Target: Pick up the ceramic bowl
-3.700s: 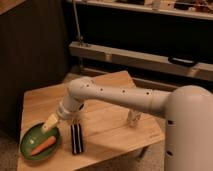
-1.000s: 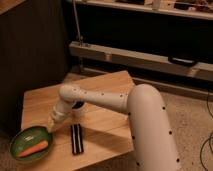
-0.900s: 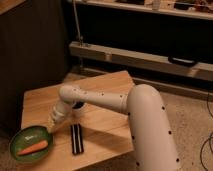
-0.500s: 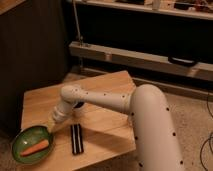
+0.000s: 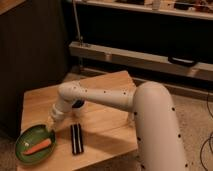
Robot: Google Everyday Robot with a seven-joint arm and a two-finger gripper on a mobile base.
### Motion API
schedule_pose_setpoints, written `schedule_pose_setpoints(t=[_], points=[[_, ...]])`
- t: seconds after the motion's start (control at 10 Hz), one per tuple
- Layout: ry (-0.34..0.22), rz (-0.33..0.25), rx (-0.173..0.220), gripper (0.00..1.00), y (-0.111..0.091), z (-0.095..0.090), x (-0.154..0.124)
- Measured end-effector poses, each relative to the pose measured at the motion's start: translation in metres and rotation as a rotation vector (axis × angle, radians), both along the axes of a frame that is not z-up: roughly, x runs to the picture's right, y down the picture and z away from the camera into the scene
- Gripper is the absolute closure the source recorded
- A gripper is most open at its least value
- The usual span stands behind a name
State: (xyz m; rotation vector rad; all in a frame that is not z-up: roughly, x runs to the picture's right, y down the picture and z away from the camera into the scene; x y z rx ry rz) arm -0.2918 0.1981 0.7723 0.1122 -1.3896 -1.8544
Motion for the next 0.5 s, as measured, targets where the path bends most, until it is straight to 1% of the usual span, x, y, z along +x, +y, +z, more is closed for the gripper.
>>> schedule_pose_setpoints(t=[0.3, 0.5], points=[[-0.001, -0.013, -0.003, 0.61, 0.0035, 0.0004, -0.0041], [0.005, -0.022, -0.008, 0.61, 0.0077, 0.0053, -0.0077]])
